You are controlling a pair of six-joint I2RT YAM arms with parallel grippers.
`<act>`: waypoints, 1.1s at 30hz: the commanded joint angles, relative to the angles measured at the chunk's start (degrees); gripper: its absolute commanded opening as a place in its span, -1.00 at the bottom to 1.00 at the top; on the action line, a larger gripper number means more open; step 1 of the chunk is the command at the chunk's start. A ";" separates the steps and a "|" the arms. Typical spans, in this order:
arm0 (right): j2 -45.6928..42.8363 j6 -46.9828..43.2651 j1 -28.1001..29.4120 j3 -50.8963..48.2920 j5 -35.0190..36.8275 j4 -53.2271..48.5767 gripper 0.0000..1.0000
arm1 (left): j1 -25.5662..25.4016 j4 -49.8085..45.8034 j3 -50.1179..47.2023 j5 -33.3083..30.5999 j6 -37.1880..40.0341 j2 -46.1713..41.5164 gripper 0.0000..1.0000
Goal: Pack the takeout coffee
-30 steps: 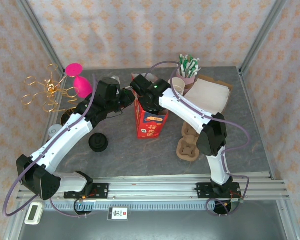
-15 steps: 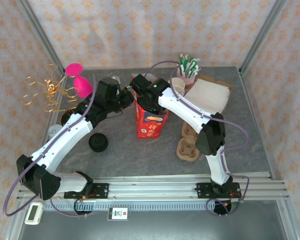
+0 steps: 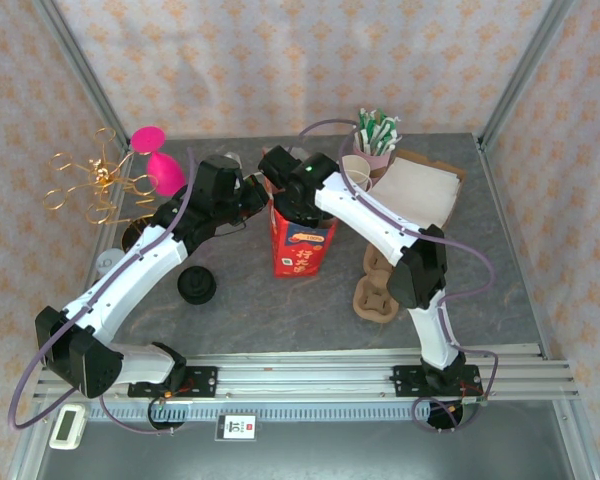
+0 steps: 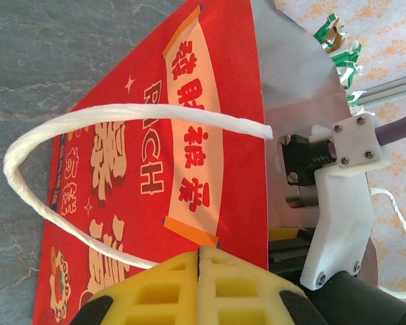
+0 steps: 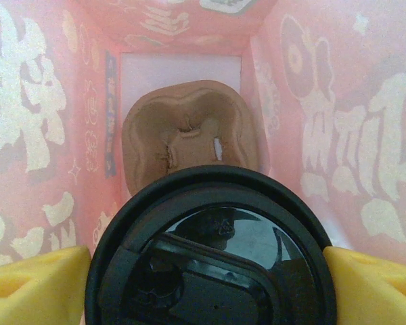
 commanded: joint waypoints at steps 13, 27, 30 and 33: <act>1.19 -0.06 0.30 3.95 0.90 -4.03 0.73 | 0.43 -0.61 -0.17 -1.12 0.89 0.85 -1.00; 0.94 -0.24 0.30 4.23 0.33 -4.10 0.73 | 0.43 -0.47 -0.29 -1.11 0.93 1.30 -1.00; 0.75 -0.32 0.30 4.36 0.36 -4.08 0.73 | 0.40 -0.39 -0.29 -1.01 0.85 1.48 -1.00; 0.58 -0.29 0.30 4.26 0.03 -4.12 0.73 | 0.37 -0.26 -0.20 -0.95 0.76 1.69 -1.00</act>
